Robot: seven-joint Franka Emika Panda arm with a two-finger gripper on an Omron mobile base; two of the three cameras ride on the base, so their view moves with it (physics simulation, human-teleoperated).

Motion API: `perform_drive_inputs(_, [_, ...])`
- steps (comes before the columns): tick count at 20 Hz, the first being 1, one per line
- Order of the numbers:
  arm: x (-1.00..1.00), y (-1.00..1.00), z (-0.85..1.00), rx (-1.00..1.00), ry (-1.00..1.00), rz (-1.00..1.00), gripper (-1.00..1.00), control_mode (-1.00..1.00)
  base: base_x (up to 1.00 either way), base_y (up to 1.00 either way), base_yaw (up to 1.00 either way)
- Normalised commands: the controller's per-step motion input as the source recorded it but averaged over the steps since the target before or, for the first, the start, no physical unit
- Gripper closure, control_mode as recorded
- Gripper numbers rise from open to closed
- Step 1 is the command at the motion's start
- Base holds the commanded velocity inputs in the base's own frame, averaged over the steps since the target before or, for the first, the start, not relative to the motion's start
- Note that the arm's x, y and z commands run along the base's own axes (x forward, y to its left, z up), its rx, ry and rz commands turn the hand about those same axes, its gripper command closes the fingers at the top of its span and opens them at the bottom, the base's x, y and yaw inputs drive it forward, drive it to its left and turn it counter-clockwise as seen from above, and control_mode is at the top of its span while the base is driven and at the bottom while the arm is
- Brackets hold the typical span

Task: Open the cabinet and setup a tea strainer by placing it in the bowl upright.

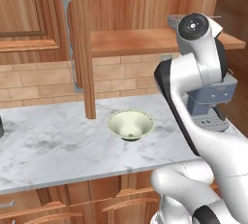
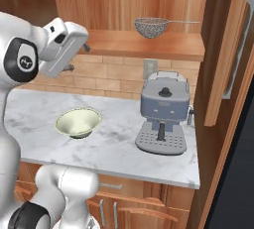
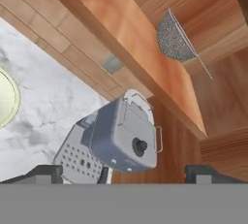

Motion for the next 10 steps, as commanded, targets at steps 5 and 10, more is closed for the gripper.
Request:
perform_drive_inputs(5, [0.28, -0.05, 0.06, -0.04, 0.00, 0.02, -1.00, -1.00, 0.00, 0.00, 0.00])
perform_drive_inputs(10, [0.38, -0.20, 0.01, 0.12, -0.04, -0.04, -1.00, -1.00, 0.00, 0.00, 0.00])
